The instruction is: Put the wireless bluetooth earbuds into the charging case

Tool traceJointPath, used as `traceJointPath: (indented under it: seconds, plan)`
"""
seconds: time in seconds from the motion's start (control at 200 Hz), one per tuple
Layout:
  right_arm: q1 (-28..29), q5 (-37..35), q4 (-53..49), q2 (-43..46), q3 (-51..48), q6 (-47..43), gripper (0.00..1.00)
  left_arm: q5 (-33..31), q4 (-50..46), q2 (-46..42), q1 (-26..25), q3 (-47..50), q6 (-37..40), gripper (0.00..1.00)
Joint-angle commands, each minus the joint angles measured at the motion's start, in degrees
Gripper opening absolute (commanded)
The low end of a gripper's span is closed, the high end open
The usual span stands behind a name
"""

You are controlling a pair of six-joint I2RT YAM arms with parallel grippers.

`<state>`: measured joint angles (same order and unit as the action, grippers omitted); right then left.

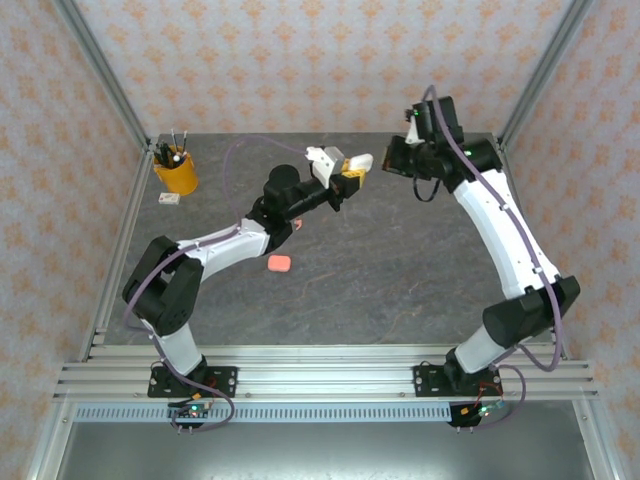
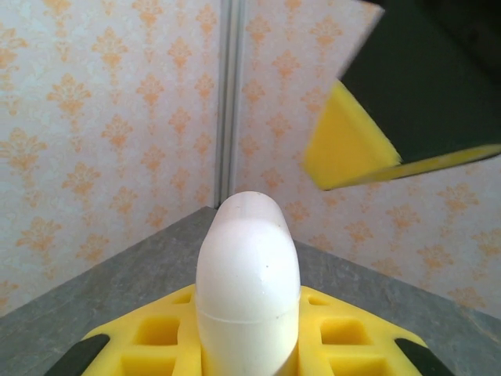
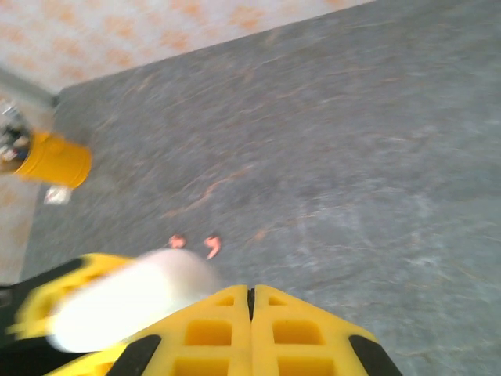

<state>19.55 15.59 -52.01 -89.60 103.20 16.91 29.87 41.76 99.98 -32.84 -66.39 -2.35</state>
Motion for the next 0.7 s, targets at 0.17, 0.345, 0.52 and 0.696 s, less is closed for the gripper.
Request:
traceJointPath:
  seconds: [0.17, 0.345, 0.52, 0.696]
  plan:
    - [-1.9, -5.0, 6.0, 3.4, -11.2, 5.8, 0.0, -0.6, -11.7, 7.5, 0.4, -6.5, -12.3, 0.0]
    - [-1.9, -5.1, 7.7, 5.0, -16.8, 6.9, 0.0, 0.6, -19.6, 14.5, 0.1, -12.0, -20.9, 0.0]
    - [-1.9, -4.5, 8.7, 5.2, -19.6, 7.3, 0.0, 3.0, -39.0, 23.8, -0.4, -25.9, -30.8, 0.0]
    - [-1.9, -4.2, 8.8, 5.2, -20.6, 7.2, 0.0, 3.6, -44.8, 29.3, -1.0, -32.2, -35.2, 0.0]
